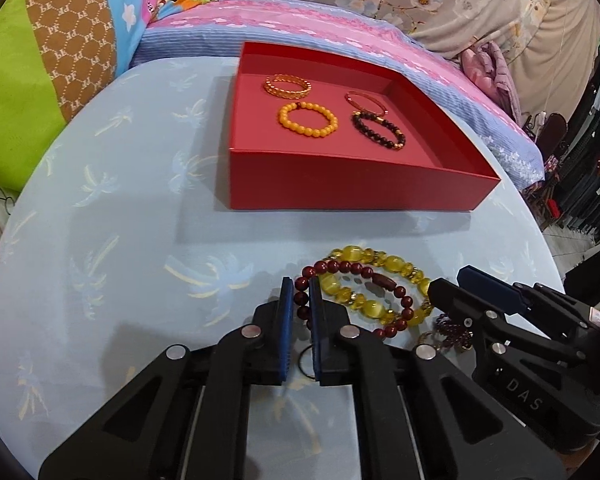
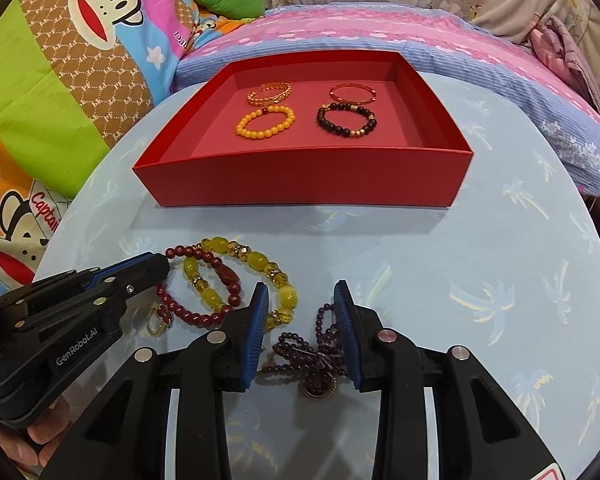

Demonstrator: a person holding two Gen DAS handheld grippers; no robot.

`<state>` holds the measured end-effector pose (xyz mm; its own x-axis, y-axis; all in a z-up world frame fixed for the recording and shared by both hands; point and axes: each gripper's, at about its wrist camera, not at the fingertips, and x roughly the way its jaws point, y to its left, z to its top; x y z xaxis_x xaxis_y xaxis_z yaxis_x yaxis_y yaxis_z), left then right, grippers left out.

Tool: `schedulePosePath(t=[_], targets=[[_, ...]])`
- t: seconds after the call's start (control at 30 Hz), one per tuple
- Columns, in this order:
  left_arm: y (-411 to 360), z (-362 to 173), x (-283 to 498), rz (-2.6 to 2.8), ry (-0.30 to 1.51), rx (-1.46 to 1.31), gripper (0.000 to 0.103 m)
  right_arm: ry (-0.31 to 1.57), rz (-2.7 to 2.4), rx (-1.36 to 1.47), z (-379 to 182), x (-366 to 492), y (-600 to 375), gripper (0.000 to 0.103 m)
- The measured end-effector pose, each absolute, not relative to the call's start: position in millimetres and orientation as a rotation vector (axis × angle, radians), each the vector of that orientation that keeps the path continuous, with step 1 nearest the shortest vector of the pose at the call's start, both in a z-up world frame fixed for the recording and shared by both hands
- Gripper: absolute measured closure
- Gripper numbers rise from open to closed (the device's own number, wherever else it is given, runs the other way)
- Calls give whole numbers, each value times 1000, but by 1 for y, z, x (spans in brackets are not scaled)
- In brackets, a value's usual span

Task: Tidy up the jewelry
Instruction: 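Move left tool to the dark red bead bracelet while right tool approaches the yellow bead bracelet, then grasp and carry the dark red bracelet with left tool while right tool carries the yellow bracelet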

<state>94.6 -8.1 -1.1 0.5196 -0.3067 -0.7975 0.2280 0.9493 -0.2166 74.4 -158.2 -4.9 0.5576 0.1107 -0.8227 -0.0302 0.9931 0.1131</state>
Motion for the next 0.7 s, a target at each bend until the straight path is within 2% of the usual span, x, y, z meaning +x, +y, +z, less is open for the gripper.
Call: schedulePosePath(t=[0.27, 0.4, 0.47, 0.7], targets=[[-2, -7, 98, -294, 988, -91, 96, 1000, 106, 61, -13, 85, -145, 86], [-4, -7, 100, -294, 989, -81, 95, 985, 98, 15, -15, 87, -137, 87], [-4, -7, 100, -293, 989, -77, 95, 983, 102, 7, -15, 88, -136, 94], [-5, -3, 101, -303, 997, -75, 96, 955, 102, 25, -4, 84, -141, 94]])
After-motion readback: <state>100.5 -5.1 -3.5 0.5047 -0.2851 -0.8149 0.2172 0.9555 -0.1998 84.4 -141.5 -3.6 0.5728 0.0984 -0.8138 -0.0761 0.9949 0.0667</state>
